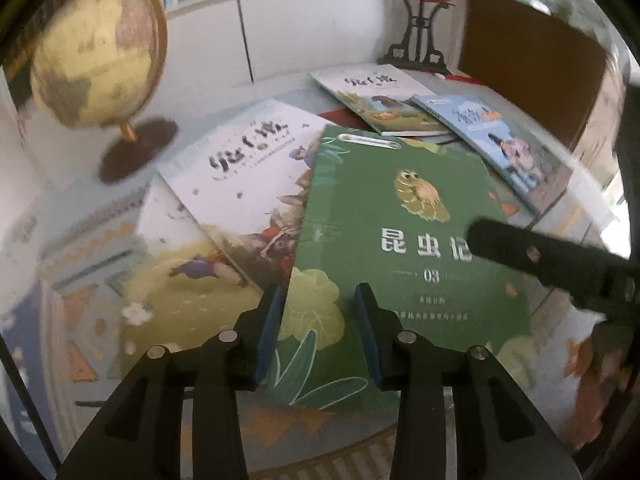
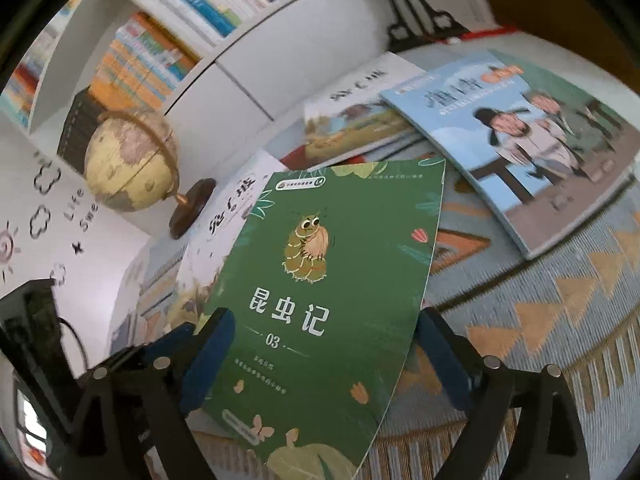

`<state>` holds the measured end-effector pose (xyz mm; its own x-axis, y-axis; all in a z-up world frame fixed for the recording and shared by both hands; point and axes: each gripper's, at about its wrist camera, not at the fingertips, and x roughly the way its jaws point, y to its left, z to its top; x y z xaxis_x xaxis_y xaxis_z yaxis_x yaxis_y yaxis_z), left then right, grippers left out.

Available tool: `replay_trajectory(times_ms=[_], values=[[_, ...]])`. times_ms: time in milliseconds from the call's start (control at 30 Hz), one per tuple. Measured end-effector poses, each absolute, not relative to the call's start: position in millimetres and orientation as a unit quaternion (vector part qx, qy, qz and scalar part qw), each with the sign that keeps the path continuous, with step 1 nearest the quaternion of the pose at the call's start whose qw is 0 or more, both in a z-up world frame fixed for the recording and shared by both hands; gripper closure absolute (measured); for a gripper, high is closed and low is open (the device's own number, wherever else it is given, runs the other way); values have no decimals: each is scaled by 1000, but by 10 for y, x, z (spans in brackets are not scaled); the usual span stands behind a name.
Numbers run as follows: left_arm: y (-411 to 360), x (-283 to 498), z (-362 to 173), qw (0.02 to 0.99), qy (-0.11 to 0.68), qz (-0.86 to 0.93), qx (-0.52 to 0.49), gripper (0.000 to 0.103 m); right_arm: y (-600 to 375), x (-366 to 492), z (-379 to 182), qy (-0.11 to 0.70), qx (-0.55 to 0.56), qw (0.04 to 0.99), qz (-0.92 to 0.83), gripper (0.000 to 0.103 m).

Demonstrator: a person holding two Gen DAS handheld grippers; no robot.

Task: Organize books
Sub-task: 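Close both tools on the green book's edge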

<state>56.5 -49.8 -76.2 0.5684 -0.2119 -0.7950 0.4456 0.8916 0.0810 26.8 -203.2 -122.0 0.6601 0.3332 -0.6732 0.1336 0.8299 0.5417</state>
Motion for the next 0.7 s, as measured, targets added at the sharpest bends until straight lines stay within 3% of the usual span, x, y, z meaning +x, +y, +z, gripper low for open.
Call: replay_trajectory(times_ms=[133,200,300,433,467,567,700], values=[[-557,307,-753,874,393,-236,159,69,-1851,273,-1187,393,273,869,126,12],[-641,170,-758,879,379,-221,187,68,-1702,299,-1188,395,268,860,182,21],[-666,36,-753,885,356,-198,226,68,-1553,311,-1187,407,208,877,150,24],[-385,116,-663,889,368,-184,202,65,-1777,243,-1212,395,271,864,152,24],[-292,181,-650,891,373,-178,190,62,-1842,230,-1221,392,293,858,155,24],[2,571,-670,885,407,-155,164,32,-1885,240,-1262,391,348,833,181,24],[250,909,-722,884,428,-114,150,33,-1690,323,-1317,431,347,810,194,24]])
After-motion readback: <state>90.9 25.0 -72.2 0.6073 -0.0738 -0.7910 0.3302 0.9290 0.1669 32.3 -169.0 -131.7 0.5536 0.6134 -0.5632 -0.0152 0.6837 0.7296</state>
